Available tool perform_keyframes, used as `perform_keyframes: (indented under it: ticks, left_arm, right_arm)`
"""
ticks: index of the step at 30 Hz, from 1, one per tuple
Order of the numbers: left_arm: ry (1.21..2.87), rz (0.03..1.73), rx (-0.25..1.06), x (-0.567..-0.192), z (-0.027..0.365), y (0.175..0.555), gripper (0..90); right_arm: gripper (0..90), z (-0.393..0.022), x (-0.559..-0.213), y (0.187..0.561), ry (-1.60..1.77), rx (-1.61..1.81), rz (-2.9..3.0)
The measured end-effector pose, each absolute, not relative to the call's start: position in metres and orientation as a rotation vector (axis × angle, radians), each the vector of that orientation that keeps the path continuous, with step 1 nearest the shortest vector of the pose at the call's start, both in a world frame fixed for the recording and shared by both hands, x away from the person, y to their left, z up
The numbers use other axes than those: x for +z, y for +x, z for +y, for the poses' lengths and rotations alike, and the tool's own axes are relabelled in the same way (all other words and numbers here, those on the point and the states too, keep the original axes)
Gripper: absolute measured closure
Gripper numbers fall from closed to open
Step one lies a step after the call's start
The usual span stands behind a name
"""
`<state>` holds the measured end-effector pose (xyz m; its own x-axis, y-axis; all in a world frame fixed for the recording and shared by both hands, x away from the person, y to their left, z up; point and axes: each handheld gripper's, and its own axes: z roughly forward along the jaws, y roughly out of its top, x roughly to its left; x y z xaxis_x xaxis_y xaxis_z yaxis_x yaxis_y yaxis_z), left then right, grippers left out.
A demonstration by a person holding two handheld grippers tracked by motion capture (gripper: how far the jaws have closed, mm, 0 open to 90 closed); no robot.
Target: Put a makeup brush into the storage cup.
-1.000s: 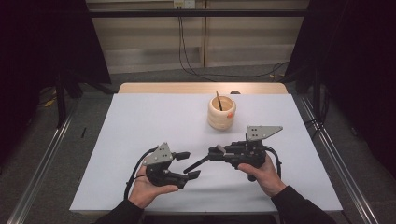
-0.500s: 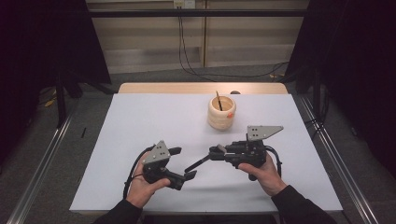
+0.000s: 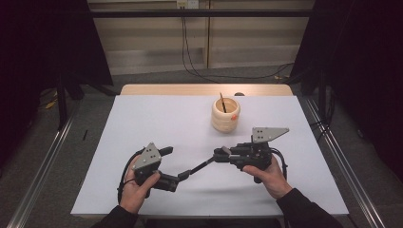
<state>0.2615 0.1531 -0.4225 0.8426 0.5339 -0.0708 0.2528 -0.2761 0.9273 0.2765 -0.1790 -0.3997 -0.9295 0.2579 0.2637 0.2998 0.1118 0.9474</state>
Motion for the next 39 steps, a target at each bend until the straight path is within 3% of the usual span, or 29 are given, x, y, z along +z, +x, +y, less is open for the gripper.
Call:
perform_keyframes:
  ticks: [39]
  left_arm:
    - [1.773,0.729,0.399,-0.434,0.212,0.242,1.9]
  right_arm:
    - [76.7,-0.192,-0.394,0.281,-0.661,-2.013,-2.357]
